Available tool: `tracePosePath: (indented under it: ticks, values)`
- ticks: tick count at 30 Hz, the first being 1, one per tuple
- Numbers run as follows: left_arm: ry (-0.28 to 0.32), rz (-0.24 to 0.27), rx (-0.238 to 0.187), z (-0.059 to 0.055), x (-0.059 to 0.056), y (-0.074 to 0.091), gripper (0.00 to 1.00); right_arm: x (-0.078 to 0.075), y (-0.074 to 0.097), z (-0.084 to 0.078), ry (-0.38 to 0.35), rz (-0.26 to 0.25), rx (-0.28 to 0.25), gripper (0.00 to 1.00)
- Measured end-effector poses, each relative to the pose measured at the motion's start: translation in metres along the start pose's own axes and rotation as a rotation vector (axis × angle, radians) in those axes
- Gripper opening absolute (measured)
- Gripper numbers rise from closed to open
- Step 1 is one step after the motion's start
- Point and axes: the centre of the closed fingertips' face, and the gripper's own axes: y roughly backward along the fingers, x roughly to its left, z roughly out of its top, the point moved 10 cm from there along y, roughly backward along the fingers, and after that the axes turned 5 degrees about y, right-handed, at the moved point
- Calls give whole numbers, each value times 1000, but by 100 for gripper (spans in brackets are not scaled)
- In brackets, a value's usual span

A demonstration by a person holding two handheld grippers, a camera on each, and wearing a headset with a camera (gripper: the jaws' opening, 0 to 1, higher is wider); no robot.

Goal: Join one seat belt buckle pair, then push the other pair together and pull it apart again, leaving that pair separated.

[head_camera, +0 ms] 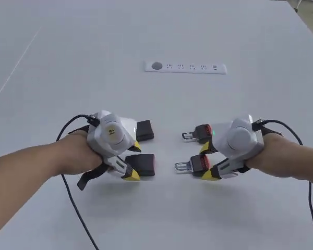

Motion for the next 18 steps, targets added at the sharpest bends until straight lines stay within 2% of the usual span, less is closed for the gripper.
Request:
tracePosePath:
  ticks: [5, 7, 8, 11, 18]
  values:
    - [-10, -14, 12, -4, 1, -2, 36, -3, -2, 0, 1, 11, 10, 34]
    - [-12, -7, 30, -5, 2, -5, 35, -5, -3, 0, -9, 18, 7, 32]
    - [-20, -14, 18, -4, 1, -5, 35, -5, -4, 0, -10, 20, 6, 32]
    - [-34, -14, 25, -4, 1, -4, 34, -3, -7, 0, 4, 16, 19, 32]
    - [-1, -5, 3, -8, 1, -3, 34, -4, -10, 0, 5, 10, 28, 32]
